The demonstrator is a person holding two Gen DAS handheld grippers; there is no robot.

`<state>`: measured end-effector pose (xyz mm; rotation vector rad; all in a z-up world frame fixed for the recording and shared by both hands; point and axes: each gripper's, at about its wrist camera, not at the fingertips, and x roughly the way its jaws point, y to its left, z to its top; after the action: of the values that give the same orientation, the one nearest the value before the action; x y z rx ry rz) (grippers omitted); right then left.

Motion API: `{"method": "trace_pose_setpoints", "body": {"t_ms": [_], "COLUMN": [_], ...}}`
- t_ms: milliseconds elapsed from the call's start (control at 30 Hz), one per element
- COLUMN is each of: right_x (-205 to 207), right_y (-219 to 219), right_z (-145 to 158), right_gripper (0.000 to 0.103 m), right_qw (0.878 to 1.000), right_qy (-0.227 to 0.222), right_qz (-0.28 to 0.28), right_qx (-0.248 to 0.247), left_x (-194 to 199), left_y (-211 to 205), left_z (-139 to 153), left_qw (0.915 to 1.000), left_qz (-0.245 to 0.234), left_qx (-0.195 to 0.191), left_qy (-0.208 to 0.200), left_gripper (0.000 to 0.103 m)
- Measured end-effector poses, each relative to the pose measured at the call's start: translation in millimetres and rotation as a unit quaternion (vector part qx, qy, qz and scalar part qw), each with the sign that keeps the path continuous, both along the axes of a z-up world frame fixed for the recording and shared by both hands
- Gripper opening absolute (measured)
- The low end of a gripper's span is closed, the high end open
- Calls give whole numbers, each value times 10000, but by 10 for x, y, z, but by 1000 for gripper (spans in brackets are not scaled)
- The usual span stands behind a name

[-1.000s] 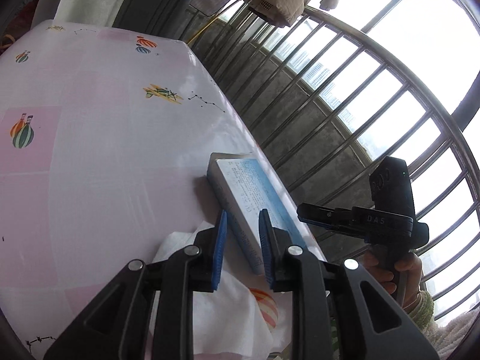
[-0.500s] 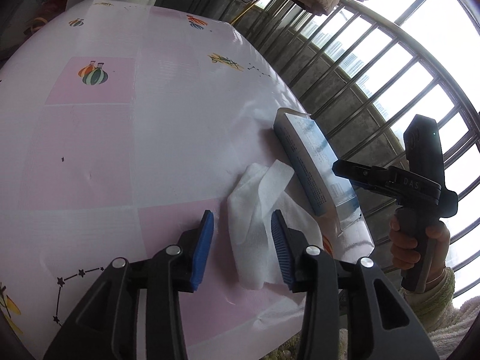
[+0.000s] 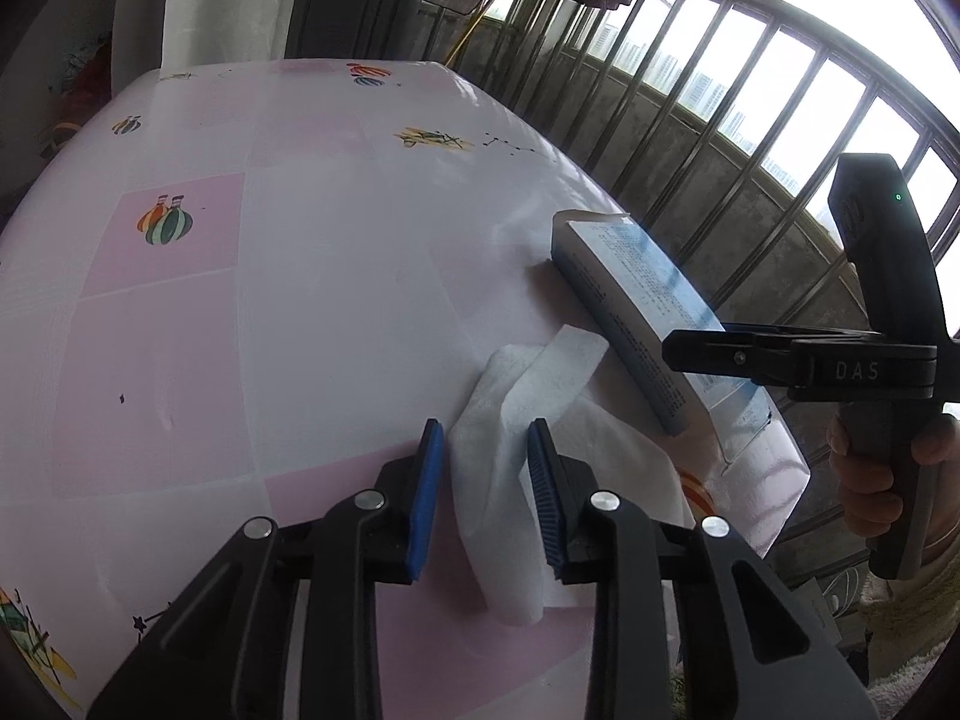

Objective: Collect trash
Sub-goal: 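Grasp the blue-white box with the right gripper while the left gripper grasps the white tissue, then carry the box and tissue in both grippers over the blue wastebasket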

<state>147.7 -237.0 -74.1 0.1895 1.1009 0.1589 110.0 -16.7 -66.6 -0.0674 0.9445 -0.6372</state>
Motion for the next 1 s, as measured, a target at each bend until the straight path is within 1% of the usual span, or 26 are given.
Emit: {"method": "trace_pose_setpoints", "body": {"t_ms": [167,267,400,467,567,633,733,800,933,1000], "right_x": [45,79,95,93,71,42,-53,-155,-428,-609], "right_y": [50,69,85,95,79,22,-130,-295,-769,-1049], "right_z": [-30,-85,-93,-90,-77,-59,-3,41,132,193], "right_gripper": [84,84,84,75,70,68,66,66,66,66], "right_qw": [9999,9998,9997,9995,9997,9999,9984,9951,9796,9696], "right_qy": [58,116,72,37,-22,-70,-218,-350,-655,-865], "right_qz": [50,42,34,50,9,-106,-346,-558,-1090,-1468], "right_qx": [-120,-152,-213,-302,-251,-74,379,742,1556,1758], "left_x": [34,60,58,65,74,83,94,120,163,168], "left_y": [35,58,92,92,87,78,17,-65,-405,-650], "left_z": [-30,-32,53,122,221,305,460,580,824,926], "left_qw": [9999,9998,9994,9991,9986,9981,9972,9964,9934,9909], "left_qz": [77,111,145,139,126,99,7,-120,-539,-806], "left_qx": [-78,-155,-319,-386,-489,-569,-659,-722,-832,-868], "left_qy": [45,91,12,-66,-150,-215,-345,-417,-582,-637], "left_gripper": [12,5,3,3,3,3,3,3,3,3]}}
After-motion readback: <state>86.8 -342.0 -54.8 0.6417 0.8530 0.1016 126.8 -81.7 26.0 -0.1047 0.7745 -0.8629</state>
